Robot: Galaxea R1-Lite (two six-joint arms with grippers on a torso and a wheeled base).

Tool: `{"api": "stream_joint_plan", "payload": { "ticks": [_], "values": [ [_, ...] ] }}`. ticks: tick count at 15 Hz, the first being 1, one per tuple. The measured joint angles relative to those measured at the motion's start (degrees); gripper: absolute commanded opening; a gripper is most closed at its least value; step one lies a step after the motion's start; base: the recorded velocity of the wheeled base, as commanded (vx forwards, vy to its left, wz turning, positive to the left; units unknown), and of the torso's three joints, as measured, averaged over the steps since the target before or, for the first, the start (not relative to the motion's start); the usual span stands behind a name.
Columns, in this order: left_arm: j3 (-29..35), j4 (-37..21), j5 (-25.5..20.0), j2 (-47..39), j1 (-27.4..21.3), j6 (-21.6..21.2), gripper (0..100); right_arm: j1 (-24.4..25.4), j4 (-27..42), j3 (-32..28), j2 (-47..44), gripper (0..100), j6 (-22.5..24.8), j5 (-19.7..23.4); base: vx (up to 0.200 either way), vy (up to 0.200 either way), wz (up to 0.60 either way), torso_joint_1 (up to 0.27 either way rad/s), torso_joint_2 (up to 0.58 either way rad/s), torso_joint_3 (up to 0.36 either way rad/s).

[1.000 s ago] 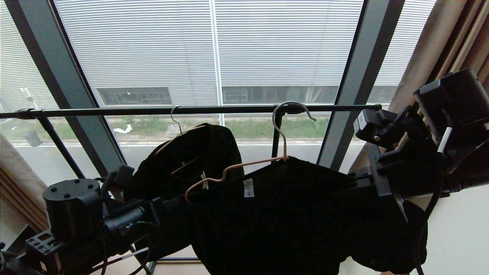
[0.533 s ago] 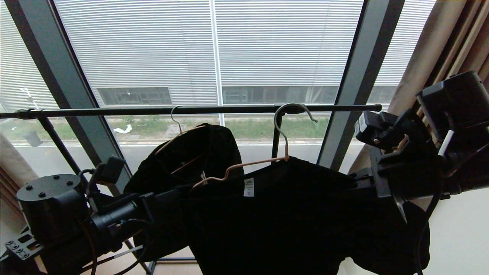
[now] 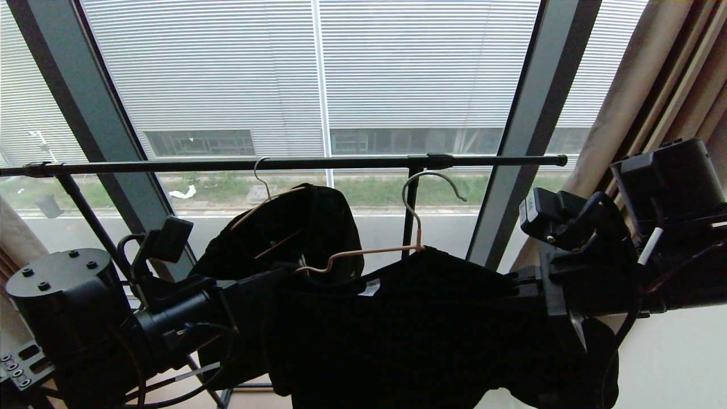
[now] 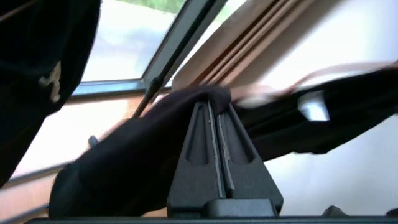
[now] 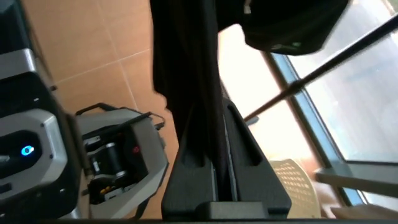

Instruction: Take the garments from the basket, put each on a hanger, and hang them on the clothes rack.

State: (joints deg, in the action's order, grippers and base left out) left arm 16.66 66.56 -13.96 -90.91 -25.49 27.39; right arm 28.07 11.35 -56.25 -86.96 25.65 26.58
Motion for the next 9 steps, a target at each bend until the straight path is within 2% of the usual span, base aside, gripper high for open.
{"api": "stream_joint_plan", "payload": {
  "ticks": [2,4,6,9],
  "values": [
    [0.1,0.0,0.0,0.2,-1.2,-1.5,0,0.4,-4.6,2.2,0.0,0,-1.6,0.2,0.0,0.0,0.0,0.0,0.0,0.0],
    [0.1,0.0,0.0,0.4,-1.7,-2.7,0,1.0,-6.0,3.8,-0.1,0,-2.2,1.2,0.0,0.0,0.0,0.0,0.0,0.0],
    [0.2,0.0,0.0,0.4,-2.0,-3.0,0,1.2,-8.5,5.6,-0.2,0,-2.3,4.7,0.0,0.0,0.0,0.0,0.0,0.0],
    [0.9,0.0,0.0,0.5,-3.4,-3.0,0,1.3,-13.2,8.5,-1.0,0,-3.2,5.1,0.0,0.0,0.0,0.0,0.0,0.0]
  ]
}}
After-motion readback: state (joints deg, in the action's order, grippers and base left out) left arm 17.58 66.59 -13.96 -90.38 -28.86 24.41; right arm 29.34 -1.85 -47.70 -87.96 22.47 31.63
